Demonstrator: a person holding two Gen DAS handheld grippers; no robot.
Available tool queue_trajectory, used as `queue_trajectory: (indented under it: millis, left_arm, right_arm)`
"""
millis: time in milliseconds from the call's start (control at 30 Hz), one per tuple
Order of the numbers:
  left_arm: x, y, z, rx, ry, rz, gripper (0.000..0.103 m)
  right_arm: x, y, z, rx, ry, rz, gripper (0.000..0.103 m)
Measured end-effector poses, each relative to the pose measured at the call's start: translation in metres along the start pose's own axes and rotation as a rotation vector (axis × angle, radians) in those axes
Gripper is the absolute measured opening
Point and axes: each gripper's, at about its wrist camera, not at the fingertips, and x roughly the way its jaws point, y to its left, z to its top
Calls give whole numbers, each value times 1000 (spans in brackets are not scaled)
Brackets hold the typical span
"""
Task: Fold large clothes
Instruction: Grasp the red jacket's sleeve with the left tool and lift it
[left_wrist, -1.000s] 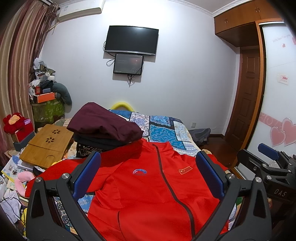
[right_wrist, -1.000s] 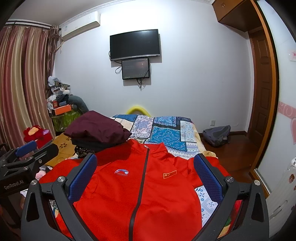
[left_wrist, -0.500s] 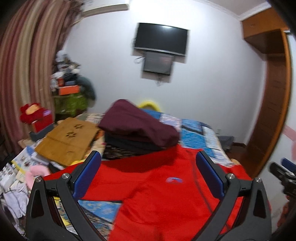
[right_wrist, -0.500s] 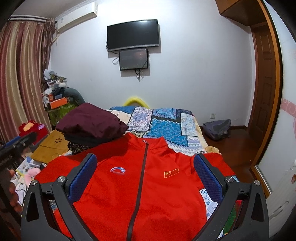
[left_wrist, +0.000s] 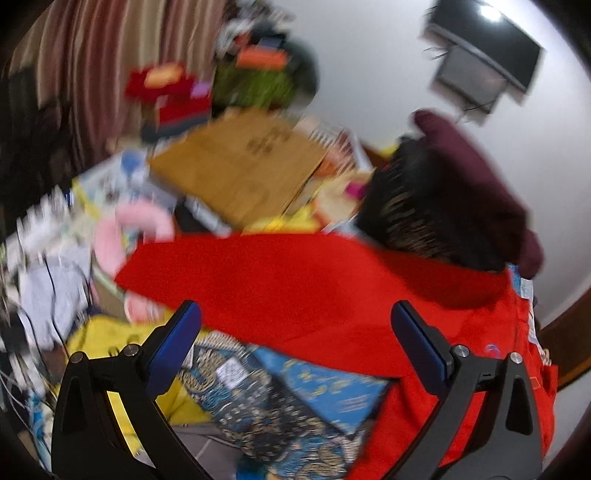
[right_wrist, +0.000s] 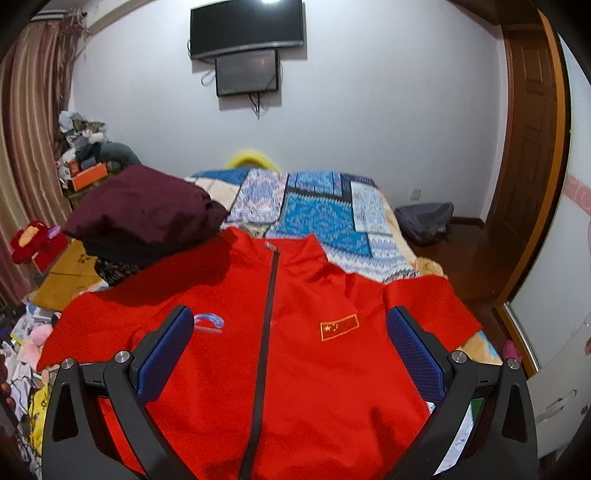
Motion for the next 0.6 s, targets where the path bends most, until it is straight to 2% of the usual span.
queue_trajectory:
  millis: [133, 200, 300, 433, 533, 600]
  left_arm:
    - [38, 48, -12, -162, 114, -21, 101]
    - [57, 70, -20, -247, 167, -19, 94]
    - [78, 87, -26, -308, 220, -19, 92]
    - [106, 110, -33, -427, 267, -98, 86]
    - [123, 127, -36, -514, 280, -143, 73]
    - [131, 132, -35, -545, 299, -109, 58]
  right_arm:
    - [15, 1, -3, 7, 55, -7, 103]
    - [21, 3, -6, 3, 83, -11, 103]
    - [28, 7, -8, -10, 109, -14, 103]
    - [39, 14, -7, -34, 133, -14, 103]
    - [43, 18, -6, -48, 139, -13, 103]
    - [46, 21, -6, -60, 143, -15, 103]
